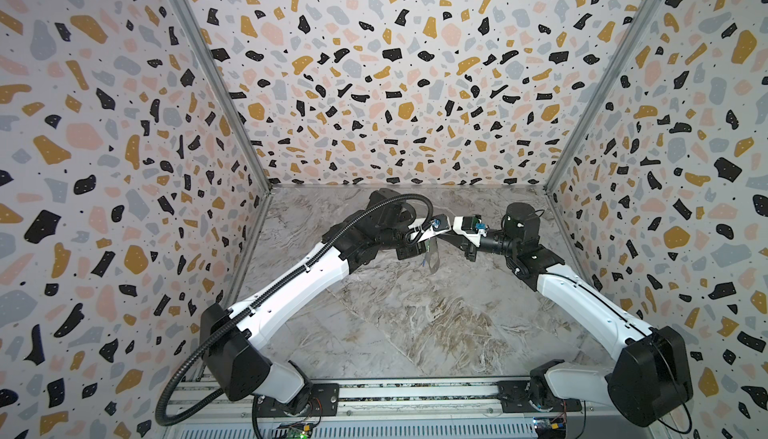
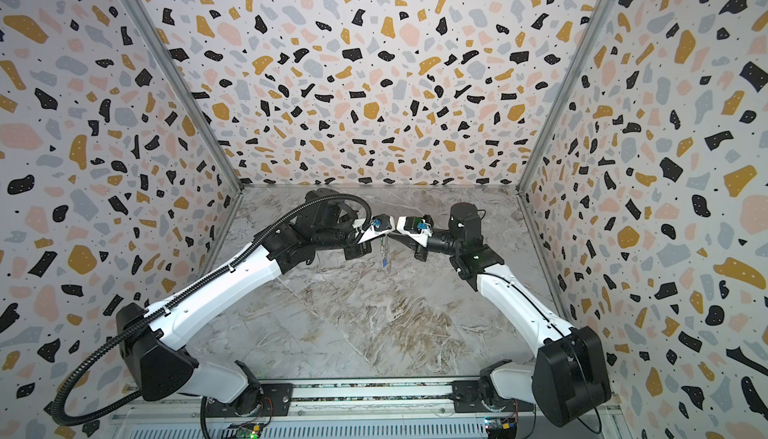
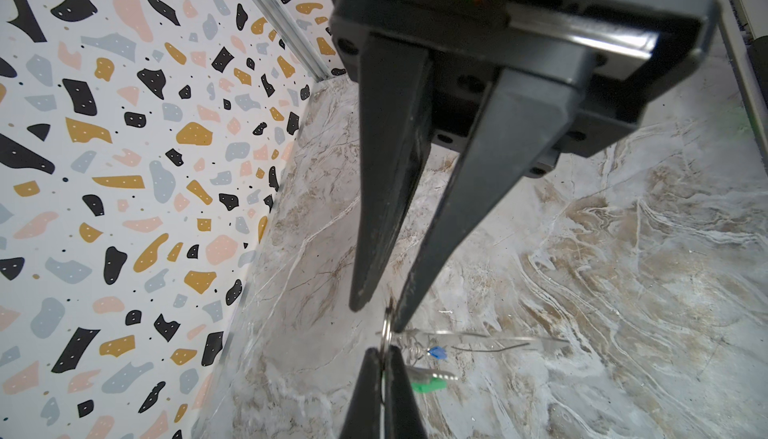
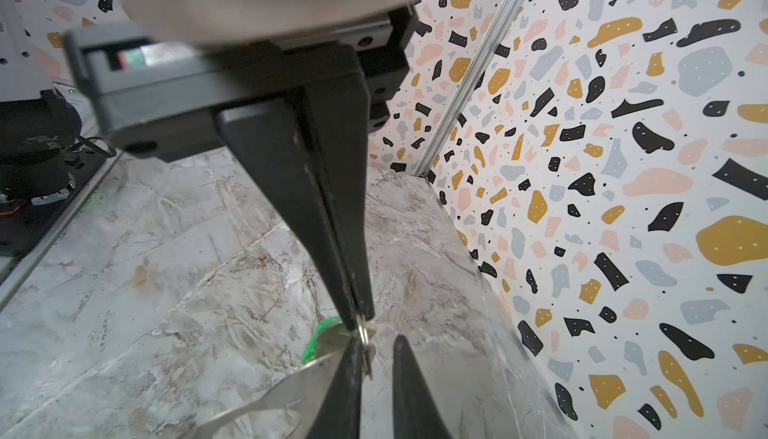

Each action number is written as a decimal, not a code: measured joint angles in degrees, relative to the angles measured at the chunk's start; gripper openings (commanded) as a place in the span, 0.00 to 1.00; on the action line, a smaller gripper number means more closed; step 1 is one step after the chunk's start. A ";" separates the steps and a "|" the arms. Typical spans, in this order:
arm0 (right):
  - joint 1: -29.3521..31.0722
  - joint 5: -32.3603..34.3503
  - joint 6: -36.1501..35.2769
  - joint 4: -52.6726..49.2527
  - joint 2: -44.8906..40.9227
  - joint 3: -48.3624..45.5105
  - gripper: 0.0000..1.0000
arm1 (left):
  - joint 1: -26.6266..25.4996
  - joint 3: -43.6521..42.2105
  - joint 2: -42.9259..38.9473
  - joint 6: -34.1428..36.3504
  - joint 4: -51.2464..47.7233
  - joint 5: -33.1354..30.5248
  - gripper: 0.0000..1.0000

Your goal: Remove the keys from the keyring

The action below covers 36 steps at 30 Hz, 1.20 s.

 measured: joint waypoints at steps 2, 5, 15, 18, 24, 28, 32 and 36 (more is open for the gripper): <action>0.00 -0.22 0.37 0.37 0.00 0.00 0.14 | 0.00 0.00 -0.04 0.00 0.11 0.07 0.00; -0.04 -0.48 0.81 0.68 0.02 0.00 0.09 | 0.00 0.00 -0.04 0.07 0.31 0.15 0.00; -0.09 -1.20 1.01 0.66 0.07 -0.07 0.06 | 0.04 0.00 -0.04 0.66 0.52 0.42 0.00; -0.11 -1.53 0.94 0.70 0.07 -0.17 0.00 | 0.09 0.00 -0.04 0.76 0.68 0.44 0.02; -0.11 -1.64 2.56 4.66 0.02 -2.54 0.00 | 1.22 -0.87 -0.61 -0.70 2.64 1.07 0.35; -0.11 -1.68 5.62 10.49 -0.11 -5.79 0.00 | 4.70 -5.97 -4.00 -4.11 7.45 3.21 0.41; -0.11 -1.62 9.73 17.64 -0.37 -8.72 0.00 | 5.79 -10.32 -5.97 -8.22 12.76 5.60 0.43; -0.13 -1.05 13.31 23.96 -0.37 -10.12 0.00 | 5.66 -13.57 -6.08 -12.39 18.12 8.35 0.45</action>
